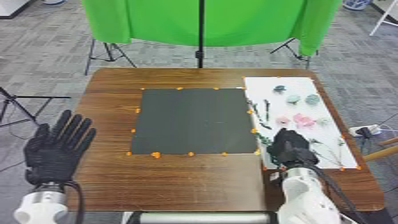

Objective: Arrange flowers

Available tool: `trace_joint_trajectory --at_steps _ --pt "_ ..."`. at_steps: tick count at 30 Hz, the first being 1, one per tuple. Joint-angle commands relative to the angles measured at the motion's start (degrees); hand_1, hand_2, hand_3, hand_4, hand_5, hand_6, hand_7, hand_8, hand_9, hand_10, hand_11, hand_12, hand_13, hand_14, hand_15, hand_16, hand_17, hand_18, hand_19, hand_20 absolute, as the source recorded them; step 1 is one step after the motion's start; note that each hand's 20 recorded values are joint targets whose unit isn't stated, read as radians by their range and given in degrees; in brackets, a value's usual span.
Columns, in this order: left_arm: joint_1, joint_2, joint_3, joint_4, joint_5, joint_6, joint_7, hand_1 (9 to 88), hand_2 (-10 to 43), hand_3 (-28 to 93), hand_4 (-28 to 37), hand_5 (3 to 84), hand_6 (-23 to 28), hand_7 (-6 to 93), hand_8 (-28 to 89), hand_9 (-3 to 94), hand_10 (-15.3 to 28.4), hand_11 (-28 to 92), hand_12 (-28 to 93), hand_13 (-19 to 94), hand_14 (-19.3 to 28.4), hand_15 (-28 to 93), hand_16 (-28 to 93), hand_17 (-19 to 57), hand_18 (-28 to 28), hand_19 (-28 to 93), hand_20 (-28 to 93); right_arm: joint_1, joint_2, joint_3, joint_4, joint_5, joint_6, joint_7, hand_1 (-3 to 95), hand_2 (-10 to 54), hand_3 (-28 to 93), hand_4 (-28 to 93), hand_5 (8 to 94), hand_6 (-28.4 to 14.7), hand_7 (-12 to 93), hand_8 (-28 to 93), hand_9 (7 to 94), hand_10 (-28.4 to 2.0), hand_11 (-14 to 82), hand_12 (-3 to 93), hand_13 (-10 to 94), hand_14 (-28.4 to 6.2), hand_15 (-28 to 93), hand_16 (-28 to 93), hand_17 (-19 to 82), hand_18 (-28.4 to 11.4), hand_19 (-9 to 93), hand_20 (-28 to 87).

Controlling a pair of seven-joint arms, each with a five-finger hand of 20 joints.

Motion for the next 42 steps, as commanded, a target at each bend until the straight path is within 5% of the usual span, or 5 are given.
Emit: trace_joint_trajectory --at_steps 1,7,21,28,42 --pt "2.73 -0.62 -3.29 0.0 1.93 -3.79 -0.02 26.1 12.0 77 -28.1 44.8 7.4 7.0 -8 39.3 13.5 14 10 31 13.2 24 -3 -3.0 11.6 21 13 2.09 -0.01 3.97 -9.57 16.15 11.21 5.26 59.0 -9.5 72 -24 76.9 -0.9 44 19 79.7 -12.4 36.8 54.9 71 -14.2 75 33 40 -27.2 93 43" --pt "3.63 -0.57 -4.54 -0.48 1.69 -3.45 0.82 26.0 11.6 77 -28.1 44.0 7.2 6.4 -7 38.8 13.3 12 10 31 13.1 22 -3 -3.0 11.6 20 13 13.72 -2.69 -1.66 -8.45 28.97 15.32 6.94 58.5 -9.5 71 -23 76.9 -0.9 44 19 79.9 -12.4 37.0 54.6 72 -14.2 75 33 41 -27.2 93 43" --pt "2.99 0.49 -2.6 -0.24 1.3 -2.52 0.78 26.1 11.6 77 -27.9 44.1 7.1 6.4 -7 39.2 12.9 12 11 31 12.7 21 -2 -2.8 11.6 19 14 37.46 -15.95 -20.19 6.06 45.27 14.19 10.5 58.7 -9.5 71 -22 76.1 -1.1 45 19 79.6 -12.7 37.9 54.1 72 -14.4 75 33 41 -27.5 93 44" --pt "1.85 1.99 -1.18 -0.57 -1.21 1.59 1.62 26.1 11.6 77 -27.9 44.8 7.4 6.8 -7 40.0 12.8 13 11 31 12.7 22 -2 -2.8 11.6 19 14 43.79 -23.69 -28.1 15.63 49.1 16.25 14.93 58.6 -9.5 72 -24 69.3 -2.1 55 16 77.8 -13.0 37.9 50.1 71 -13.7 76 33 41 -26.7 93 43" --pt "0.55 4.01 0.18 -0.41 -1.66 2.18 0.73 26.1 11.8 77 -27.9 45.3 7.4 7.3 -8 40.4 13.2 13 10 32 12.7 23 -3 -2.9 11.7 20 14 49.02 -32.07 -34.03 26.59 50.28 22.24 24.62 58.4 -9.5 74 -28 65.6 -3.7 55 10 75.9 -13.4 35.0 45.9 70 -14.0 75 31 41 -26.8 93 41"
